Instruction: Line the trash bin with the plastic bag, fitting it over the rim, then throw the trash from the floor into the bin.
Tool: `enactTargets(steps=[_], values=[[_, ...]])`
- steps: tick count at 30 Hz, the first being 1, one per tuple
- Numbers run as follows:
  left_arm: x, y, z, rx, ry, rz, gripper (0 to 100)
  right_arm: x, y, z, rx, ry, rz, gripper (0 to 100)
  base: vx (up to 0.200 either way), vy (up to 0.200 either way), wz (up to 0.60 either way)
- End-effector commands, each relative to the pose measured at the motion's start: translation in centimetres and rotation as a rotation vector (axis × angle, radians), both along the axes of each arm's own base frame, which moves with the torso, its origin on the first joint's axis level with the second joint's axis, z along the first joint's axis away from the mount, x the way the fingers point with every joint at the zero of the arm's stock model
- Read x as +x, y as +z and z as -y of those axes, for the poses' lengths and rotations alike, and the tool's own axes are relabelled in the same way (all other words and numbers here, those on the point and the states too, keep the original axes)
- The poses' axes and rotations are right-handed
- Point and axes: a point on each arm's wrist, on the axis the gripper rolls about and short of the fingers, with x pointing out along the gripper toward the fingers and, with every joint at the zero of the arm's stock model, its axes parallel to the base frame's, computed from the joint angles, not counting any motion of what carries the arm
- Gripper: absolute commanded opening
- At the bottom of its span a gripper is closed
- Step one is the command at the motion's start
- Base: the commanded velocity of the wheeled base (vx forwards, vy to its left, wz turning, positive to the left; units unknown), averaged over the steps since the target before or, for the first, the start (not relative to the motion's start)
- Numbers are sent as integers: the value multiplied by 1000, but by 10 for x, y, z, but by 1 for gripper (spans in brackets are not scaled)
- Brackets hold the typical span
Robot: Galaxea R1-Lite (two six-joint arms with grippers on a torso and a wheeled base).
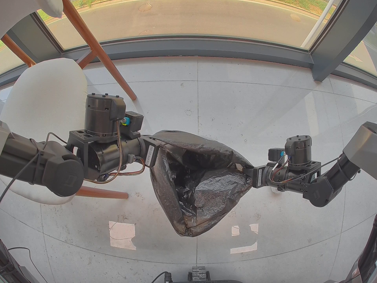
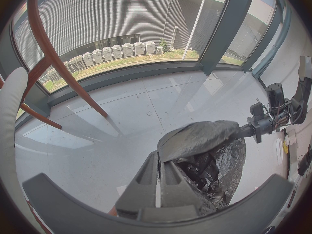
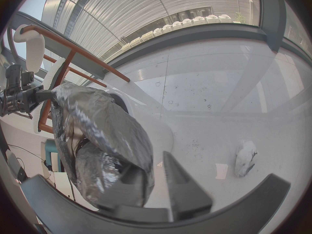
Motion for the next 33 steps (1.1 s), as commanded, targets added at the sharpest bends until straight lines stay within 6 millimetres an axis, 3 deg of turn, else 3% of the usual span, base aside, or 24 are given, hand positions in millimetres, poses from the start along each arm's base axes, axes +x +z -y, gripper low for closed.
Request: enactTargets(steps=[1, 12, 16, 18, 20, 25, 33], values=[[-5, 10, -4, -9, 4, 17, 0, 0, 0, -2, 2, 16, 4, 100, 0, 0, 0], [-4, 2, -5, 2, 39, -59, 0, -18, 58, 17, 84, 0, 128, 100, 0, 0, 0], [-2, 8, -4, -25, 48, -46, 0, -46, 68, 17, 128, 18, 97, 100, 0, 0, 0], [2, 11, -2, -33, 48, -36, 0, -71, 57, -4, 174, 63, -5, 100, 0, 0, 0], [4, 13, -1, -37, 48, -29, 0, -78, 50, -13, 181, 70, -46, 100, 0, 0, 0], [5, 18, 1, -46, 46, -14, 0, -76, 18, -34, 134, 38, -140, 100, 0, 0, 0], [7, 19, 0, -51, 51, -10, 0, -76, -3, -64, 192, -35, -250, 100, 0, 0, 0]])
